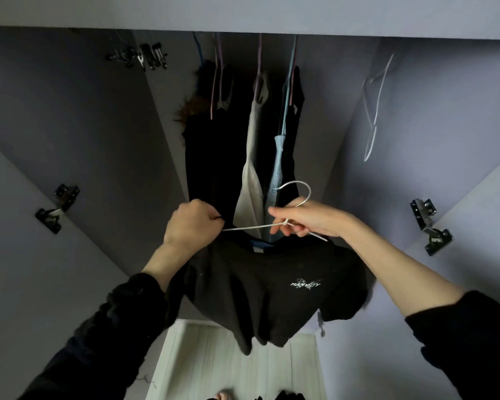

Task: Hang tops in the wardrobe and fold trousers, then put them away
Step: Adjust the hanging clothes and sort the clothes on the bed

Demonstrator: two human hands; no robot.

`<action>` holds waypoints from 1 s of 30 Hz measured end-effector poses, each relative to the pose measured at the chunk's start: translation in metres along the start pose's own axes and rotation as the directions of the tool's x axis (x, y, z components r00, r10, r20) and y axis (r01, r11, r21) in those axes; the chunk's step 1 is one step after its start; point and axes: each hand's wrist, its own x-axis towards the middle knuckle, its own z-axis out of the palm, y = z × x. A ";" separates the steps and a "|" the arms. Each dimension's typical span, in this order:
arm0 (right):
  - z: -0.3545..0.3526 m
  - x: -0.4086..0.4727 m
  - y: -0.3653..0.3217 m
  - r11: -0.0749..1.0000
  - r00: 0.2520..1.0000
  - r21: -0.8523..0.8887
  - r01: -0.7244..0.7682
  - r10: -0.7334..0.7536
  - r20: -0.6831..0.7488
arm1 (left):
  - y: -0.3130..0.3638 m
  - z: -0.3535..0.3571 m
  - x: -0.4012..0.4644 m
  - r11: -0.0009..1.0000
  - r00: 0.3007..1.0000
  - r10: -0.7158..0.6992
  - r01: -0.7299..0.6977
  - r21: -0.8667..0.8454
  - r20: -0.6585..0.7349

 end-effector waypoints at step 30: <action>-0.075 -0.020 0.016 0.917 0.917 -0.398 0.008 -0.165 -0.363 | 0.001 -0.043 0.027 0.946 0.919 0.177 -0.258 -0.197 -0.352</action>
